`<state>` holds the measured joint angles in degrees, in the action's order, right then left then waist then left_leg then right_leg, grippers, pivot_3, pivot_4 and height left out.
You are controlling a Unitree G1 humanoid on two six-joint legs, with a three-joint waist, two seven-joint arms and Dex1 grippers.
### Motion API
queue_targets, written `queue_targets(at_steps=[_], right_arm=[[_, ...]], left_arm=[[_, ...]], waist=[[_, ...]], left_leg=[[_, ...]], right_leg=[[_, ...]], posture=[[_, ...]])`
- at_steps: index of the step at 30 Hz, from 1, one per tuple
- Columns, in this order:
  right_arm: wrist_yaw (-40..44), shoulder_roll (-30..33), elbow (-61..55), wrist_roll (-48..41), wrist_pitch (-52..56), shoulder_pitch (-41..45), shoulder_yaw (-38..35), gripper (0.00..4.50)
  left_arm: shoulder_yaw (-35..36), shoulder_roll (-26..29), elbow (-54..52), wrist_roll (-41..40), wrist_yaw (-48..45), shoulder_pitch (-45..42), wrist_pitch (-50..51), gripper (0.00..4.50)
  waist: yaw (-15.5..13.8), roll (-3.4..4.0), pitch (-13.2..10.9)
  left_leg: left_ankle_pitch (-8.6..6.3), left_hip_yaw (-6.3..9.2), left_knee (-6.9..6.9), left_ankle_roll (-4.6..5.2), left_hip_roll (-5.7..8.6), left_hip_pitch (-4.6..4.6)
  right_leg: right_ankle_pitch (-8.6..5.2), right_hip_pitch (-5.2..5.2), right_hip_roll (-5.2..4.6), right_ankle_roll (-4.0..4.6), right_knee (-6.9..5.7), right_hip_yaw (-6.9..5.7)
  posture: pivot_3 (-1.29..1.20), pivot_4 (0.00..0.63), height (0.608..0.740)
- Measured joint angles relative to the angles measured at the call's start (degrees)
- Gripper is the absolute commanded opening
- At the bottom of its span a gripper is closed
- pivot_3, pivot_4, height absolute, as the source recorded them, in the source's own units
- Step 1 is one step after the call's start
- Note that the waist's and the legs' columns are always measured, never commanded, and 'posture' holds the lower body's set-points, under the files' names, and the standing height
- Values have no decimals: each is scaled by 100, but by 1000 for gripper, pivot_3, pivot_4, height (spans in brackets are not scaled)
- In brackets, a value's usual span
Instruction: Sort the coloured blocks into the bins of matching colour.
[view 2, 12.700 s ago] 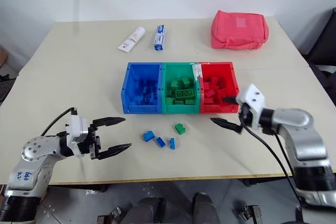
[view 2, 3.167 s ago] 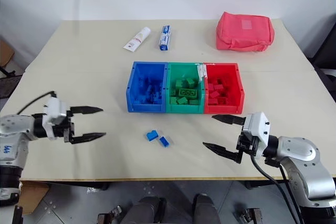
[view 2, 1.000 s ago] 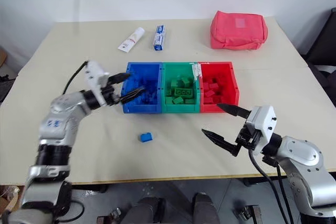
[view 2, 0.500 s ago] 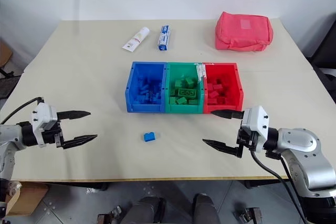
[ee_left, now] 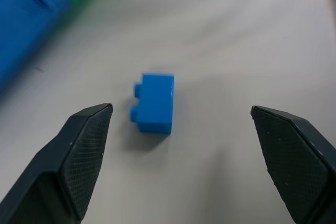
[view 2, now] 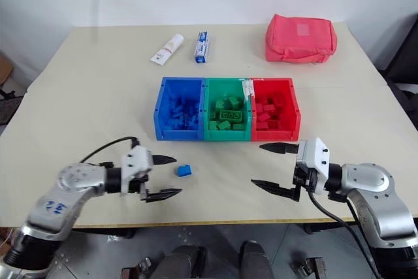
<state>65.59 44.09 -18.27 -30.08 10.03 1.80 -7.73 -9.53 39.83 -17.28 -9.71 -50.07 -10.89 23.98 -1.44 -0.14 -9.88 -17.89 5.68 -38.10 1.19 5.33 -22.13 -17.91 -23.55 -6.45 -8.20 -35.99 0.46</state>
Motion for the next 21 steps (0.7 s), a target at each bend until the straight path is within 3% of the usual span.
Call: queue_targets(at_steps=[3,13,18,21], right_arm=[[-28,56,-94,12,8,-147,-36,4500],[-277,83,-391,13,114,-506,-187,4500],[-449,75,-430,10,127,-581,-249,4500],[-616,-15,-535,-11,120,-729,-402,4500]], left_arm=[[-137,-19,-5,112,41,-207,167,3964],[-296,-136,111,133,41,-355,187,931],[-244,-267,270,117,103,-364,22,914],[188,-722,430,-261,274,-356,47,914]], waist=[[-4,0,0],[-9,2,1],[-14,3,2],[-24,2,1]], left_leg=[[0,0,-2,0,2,1],[1,1,-5,-1,1,3],[1,1,-5,0,2,5],[1,4,-6,0,2,1]], right_leg=[[0,3,-1,0,1,1],[0,6,-3,0,1,0],[0,7,-3,0,1,0],[0,6,-2,0,0,-2]], posture=[[0,150,740],[0,150,740],[0,150,740],[0,150,740]])
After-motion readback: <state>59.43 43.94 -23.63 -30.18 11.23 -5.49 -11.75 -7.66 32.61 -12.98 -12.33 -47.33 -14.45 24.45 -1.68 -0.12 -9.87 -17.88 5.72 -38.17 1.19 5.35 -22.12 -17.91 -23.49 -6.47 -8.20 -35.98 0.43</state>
